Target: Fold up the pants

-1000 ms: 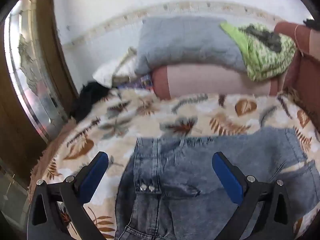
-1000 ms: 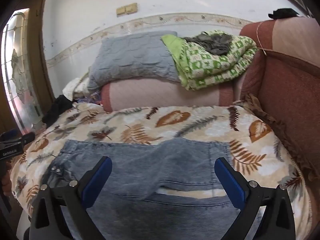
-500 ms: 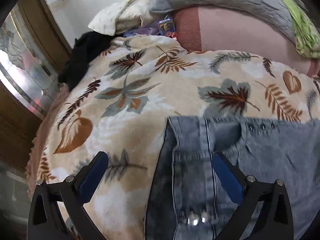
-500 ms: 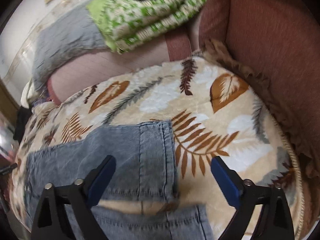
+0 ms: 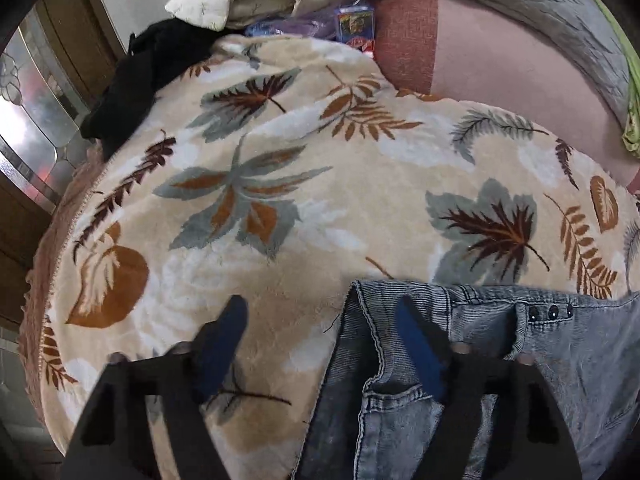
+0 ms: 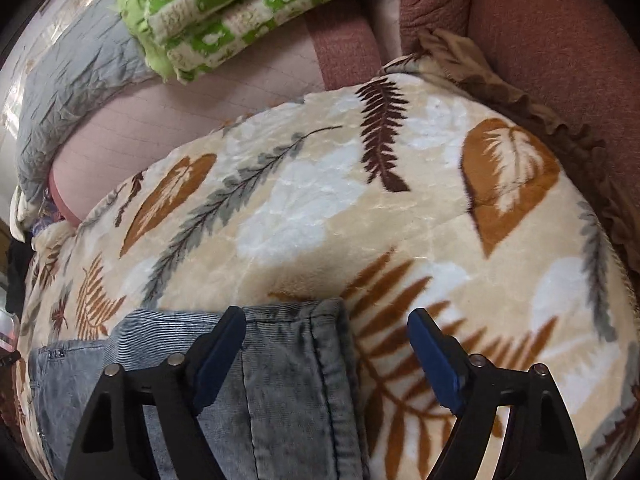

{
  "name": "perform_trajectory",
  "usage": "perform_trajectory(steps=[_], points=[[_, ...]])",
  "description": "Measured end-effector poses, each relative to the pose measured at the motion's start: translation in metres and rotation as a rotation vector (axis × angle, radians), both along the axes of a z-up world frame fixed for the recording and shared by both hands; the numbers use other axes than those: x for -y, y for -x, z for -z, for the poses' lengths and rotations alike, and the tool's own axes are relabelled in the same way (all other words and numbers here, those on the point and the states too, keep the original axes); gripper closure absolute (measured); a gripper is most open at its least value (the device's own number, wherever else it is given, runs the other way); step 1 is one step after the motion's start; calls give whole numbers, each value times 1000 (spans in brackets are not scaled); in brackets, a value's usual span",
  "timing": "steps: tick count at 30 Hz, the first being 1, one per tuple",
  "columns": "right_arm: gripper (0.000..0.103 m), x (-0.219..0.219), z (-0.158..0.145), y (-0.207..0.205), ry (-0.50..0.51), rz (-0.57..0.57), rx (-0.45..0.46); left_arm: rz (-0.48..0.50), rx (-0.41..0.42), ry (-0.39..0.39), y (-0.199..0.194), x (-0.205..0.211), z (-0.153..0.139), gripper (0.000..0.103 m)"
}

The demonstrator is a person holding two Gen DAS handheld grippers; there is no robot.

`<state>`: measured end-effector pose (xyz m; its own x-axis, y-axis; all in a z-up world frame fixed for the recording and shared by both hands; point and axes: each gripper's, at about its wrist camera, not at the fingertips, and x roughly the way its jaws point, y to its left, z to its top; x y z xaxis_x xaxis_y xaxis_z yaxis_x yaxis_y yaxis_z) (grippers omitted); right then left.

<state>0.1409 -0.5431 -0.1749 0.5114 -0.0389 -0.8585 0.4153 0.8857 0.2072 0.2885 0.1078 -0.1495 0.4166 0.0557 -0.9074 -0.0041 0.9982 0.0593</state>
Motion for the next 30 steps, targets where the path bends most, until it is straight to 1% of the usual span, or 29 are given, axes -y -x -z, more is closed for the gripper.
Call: perform_trajectory(steps=[1, 3, 4, 5, 7, 10, 11, 13, 14, 15, 16, 17, 18, 19, 21, 22, 23, 26, 28, 30], points=[[18, -1, 3, -3, 5, -6, -7, 2, -20, 18, -2, 1, 5, 34], [23, -4, 10, -8, 0, -17, -21, 3, -43, 60, -4, 5, 10, 34], [29, -5, 13, -10, -5, -23, -29, 2, -43, 73, -4, 8, 10, 34], [30, -7, 15, -11, -10, -27, -37, 1, -38, 92, -3, 10, 9, 34], [30, -10, 18, -10, 1, -35, -37, 2, -32, 100, -5, 16, 9, 34], [30, -9, 20, -13, 2, -40, -42, -21, -56, 62, -20, 19, 17, 33], [31, -9, 20, -13, 2, -40, -44, -34, -66, 73, -23, 17, 20, 34], [35, -10, 18, -14, 4, -45, -46, -52, -84, 138, -26, 14, 25, 34], [35, -11, 18, -13, 3, -49, -46, -49, -84, 159, -26, 15, 27, 34], [35, -12, 18, -13, 6, -52, -47, -38, -84, 162, -24, 18, 29, 34], [35, -12, 19, -13, 11, -54, -47, -25, -86, 161, -24, 21, 31, 38], [36, -13, 19, -14, 14, -54, -47, -20, -93, 162, -23, 23, 33, 45], [38, -14, 20, -14, 19, -54, -47, -19, -110, 177, -24, 24, 37, 65], [44, -15, 19, -15, 22, -57, -44, -22, -125, 199, -25, 24, 40, 78], [50, -19, 17, -16, 34, -73, -39, -21, -132, 230, -27, 24, 43, 86], [57, -20, 16, -16, 38, -80, -38, -24, -133, 232, -28, 24, 43, 93], [65, -21, 15, -16, 42, -87, -34, -31, -135, 234, -28, 24, 43, 96], [78, -22, 8, -15, 37, -100, -4, -41, -121, 254, -28, 20, 38, 99], [80, -22, 0, -11, 21, -104, 23, -36, -91, 255, -24, 17, 30, 100], [80, -23, -10, -5, 30, -100, 44, -34, -55, 287, -17, 12, 16, 100]])
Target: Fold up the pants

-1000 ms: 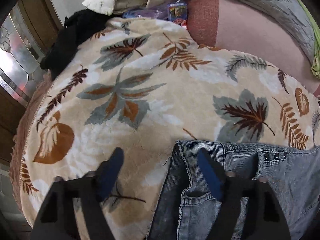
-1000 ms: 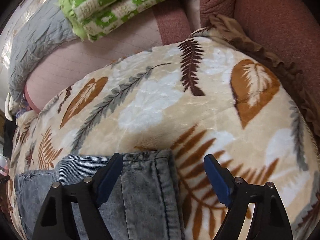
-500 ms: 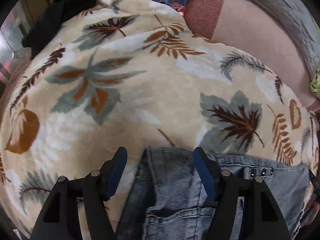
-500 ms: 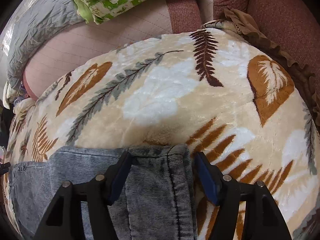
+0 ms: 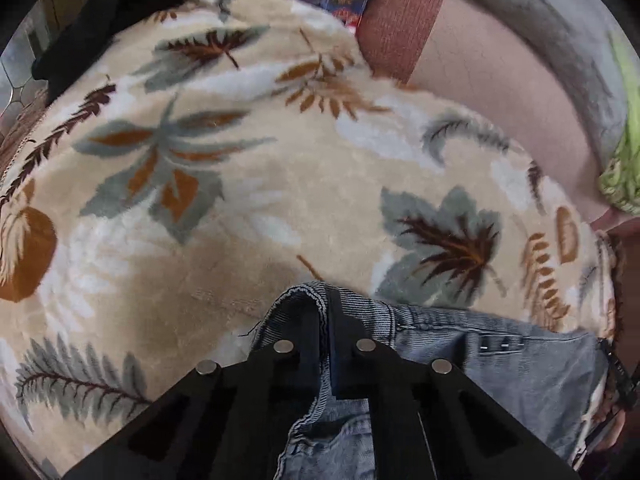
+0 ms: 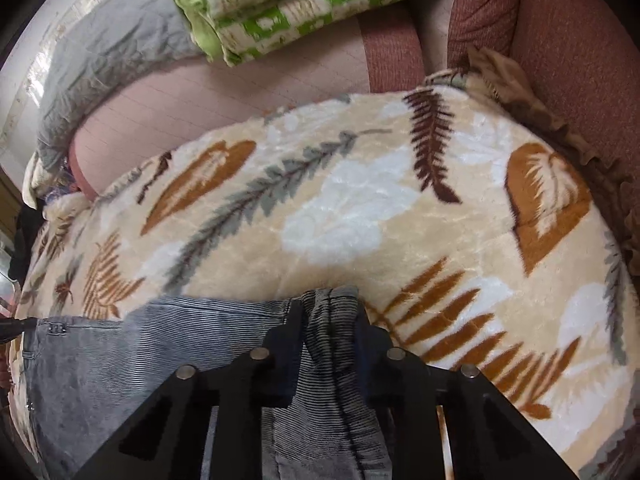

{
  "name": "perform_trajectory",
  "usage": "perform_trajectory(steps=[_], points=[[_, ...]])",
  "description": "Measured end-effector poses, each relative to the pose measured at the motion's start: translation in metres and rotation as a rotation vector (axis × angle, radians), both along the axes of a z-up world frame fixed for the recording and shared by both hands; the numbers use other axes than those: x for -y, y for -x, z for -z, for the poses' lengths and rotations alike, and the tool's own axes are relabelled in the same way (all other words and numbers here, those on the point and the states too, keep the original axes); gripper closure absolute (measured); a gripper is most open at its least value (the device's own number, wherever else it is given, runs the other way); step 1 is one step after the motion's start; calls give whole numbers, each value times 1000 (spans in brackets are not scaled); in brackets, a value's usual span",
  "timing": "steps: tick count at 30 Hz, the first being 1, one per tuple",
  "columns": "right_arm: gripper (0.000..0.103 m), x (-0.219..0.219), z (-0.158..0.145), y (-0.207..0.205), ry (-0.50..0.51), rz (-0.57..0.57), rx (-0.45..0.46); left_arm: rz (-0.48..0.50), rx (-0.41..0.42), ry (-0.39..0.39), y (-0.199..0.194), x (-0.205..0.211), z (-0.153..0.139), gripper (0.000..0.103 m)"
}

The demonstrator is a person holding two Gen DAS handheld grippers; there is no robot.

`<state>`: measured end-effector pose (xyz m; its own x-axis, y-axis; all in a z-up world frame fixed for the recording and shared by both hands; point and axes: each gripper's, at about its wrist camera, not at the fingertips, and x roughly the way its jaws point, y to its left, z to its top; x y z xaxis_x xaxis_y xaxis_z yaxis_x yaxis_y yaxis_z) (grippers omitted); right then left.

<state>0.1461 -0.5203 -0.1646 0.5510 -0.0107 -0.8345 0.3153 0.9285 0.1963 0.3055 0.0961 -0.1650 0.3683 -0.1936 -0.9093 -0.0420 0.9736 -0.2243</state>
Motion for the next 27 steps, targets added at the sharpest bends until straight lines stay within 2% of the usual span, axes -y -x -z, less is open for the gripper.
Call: perform_trajectory(steps=[8, 13, 17, 20, 23, 27], points=[[81, 3, -59, 47, -3, 19, 108, 54, 154, 93, 58, -8, -74, 100], [84, 2, -96, 96, -21, 39, 192, 77, 242, 143, 124, -24, -119, 100], [84, 0, -113, 147, -36, 39, 236, 79, 278, 165, 188, -48, -132, 100], [84, -5, -117, 195, -50, 30, 243, 76, 266, 172, 233, -62, -126, 99], [84, -9, -105, 242, -59, 11, 214, 78, 236, 158, 277, -77, -103, 99], [84, -23, -68, 294, -69, -58, 101, 61, 101, 130, 322, -91, -41, 99]])
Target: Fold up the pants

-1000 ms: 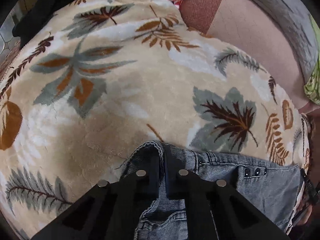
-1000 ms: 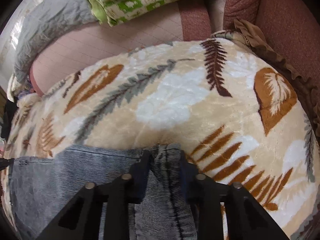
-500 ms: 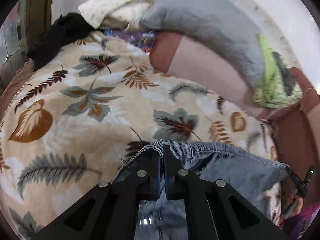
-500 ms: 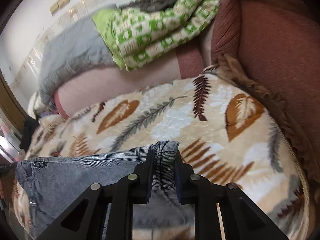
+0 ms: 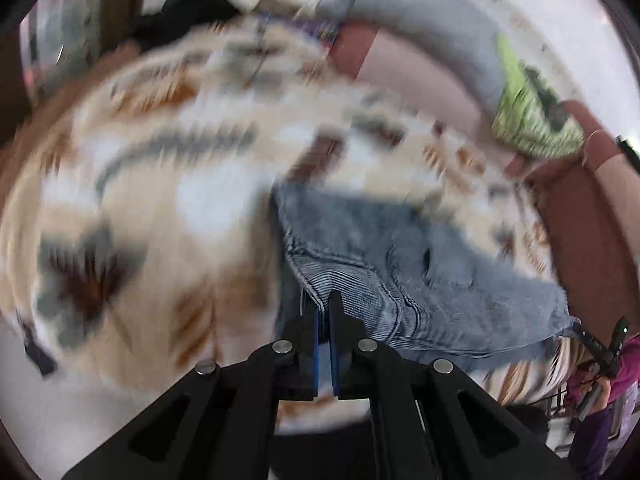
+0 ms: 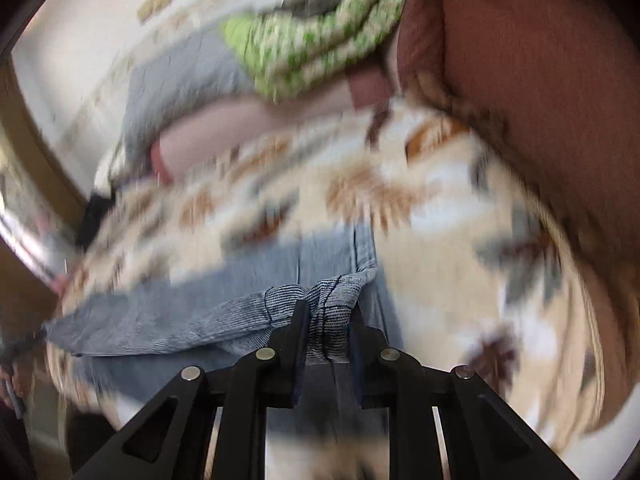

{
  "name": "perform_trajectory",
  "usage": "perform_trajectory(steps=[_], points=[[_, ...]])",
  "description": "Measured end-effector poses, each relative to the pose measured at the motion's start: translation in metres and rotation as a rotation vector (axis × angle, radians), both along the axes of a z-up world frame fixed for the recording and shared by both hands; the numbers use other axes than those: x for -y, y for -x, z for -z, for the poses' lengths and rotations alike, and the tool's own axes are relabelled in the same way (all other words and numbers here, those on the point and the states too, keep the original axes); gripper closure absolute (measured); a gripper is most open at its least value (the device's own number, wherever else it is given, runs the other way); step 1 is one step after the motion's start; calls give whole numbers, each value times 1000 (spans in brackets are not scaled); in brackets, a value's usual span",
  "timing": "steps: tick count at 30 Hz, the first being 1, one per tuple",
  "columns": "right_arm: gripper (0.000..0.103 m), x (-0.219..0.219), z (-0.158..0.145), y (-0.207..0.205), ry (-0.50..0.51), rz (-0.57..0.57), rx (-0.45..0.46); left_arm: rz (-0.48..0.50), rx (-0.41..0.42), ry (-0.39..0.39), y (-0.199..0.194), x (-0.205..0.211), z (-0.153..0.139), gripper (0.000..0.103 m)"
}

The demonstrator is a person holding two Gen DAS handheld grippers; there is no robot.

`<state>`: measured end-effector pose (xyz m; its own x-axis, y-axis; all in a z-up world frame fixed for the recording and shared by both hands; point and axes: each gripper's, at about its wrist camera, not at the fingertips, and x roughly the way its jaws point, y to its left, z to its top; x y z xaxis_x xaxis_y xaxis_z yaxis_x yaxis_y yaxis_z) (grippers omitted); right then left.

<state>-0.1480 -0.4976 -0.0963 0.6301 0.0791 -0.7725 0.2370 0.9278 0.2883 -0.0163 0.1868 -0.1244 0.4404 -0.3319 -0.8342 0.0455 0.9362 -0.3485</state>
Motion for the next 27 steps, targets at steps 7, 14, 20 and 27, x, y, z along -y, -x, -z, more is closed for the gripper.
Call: perform_trajectory(steps=[7, 14, 20, 27], points=[[68, -15, 58, 54, 72, -101, -265, -92, -115, -52, 29, -20, 47, 96], [30, 5, -2, 41, 30, -6, -6, -142, 65, -119, 44, -28, -22, 96], [36, 14, 17, -33, -10, 72, -155, 42, 137, -97, 36, 44, -39, 96], [91, 0, 56, -86, -40, -19, -361, 165, 71, -67, 15, 124, -9, 96]])
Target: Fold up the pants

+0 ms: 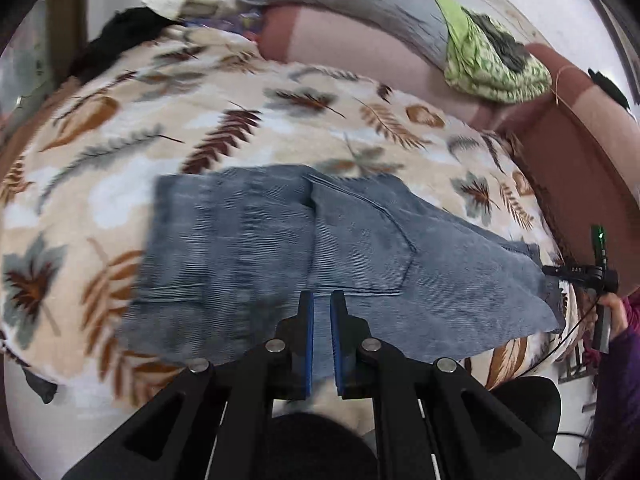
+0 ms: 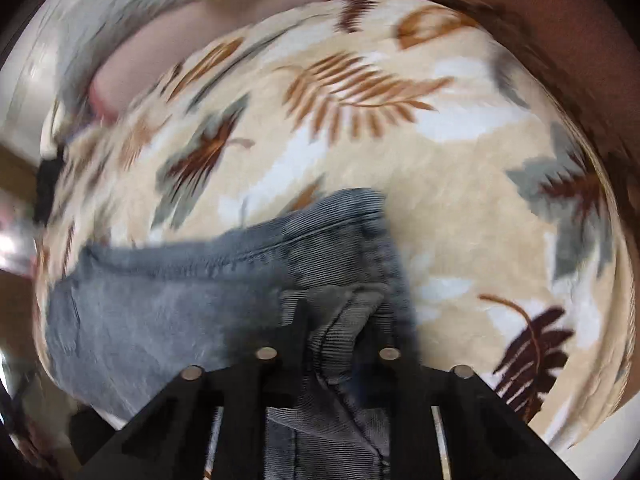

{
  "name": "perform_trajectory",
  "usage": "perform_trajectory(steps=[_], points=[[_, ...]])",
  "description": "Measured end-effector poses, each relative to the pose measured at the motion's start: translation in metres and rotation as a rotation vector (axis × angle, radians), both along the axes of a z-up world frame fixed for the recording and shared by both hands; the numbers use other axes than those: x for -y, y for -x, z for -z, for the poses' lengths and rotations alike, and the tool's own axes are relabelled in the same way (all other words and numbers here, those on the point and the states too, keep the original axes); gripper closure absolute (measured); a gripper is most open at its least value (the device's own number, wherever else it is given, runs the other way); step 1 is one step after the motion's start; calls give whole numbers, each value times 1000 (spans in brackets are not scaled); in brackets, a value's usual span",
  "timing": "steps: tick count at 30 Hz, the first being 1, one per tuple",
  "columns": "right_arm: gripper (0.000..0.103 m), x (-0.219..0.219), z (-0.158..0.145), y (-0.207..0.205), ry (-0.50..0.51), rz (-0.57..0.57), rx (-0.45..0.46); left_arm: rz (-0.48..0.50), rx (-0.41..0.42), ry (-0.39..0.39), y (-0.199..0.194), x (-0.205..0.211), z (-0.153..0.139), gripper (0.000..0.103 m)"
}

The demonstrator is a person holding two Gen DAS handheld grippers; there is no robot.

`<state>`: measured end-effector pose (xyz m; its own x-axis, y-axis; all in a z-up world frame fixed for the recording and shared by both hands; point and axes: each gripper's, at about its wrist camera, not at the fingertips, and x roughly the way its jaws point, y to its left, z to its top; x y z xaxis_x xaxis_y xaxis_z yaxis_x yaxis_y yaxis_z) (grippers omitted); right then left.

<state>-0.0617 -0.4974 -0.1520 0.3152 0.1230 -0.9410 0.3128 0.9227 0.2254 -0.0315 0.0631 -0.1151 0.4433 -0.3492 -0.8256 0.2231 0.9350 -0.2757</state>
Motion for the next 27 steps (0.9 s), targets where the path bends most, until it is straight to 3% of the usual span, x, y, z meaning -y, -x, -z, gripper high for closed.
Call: perform_trajectory(steps=[2, 6, 8, 11, 13, 15, 17, 20, 23, 27], points=[[94, -12, -14, -1, 81, -46, 17, 12, -10, 1, -5, 12, 3, 96], [94, -11, -59, 3, 180, -40, 191, 59, -16, -19, -13, 46, 7, 96], [94, -12, -64, 4, 214, -32, 232, 76, -16, -21, -14, 56, 9, 96], [94, -15, -44, 3, 285, -8, 246, 108, -37, -21, -17, 81, 19, 96], [92, -10, -22, 0, 277, 5, 224, 134, -64, -24, -17, 95, 28, 96], [80, -4, 9, -3, 246, 32, 85, 166, -87, -31, -16, 112, 39, 96], [64, -1, 8, 1, 293, 69, 87, 184, -100, -31, -15, 122, 46, 96], [64, 4, -12, 8, 365, 147, 128, 207, -125, -15, -14, 133, 59, 96], [64, -14, -37, -1, 252, 37, 219, 217, -141, -1, -14, 136, 69, 96], [64, -98, -45, -41, 72, -284, 245, 214, -131, 25, -14, 134, 73, 95]])
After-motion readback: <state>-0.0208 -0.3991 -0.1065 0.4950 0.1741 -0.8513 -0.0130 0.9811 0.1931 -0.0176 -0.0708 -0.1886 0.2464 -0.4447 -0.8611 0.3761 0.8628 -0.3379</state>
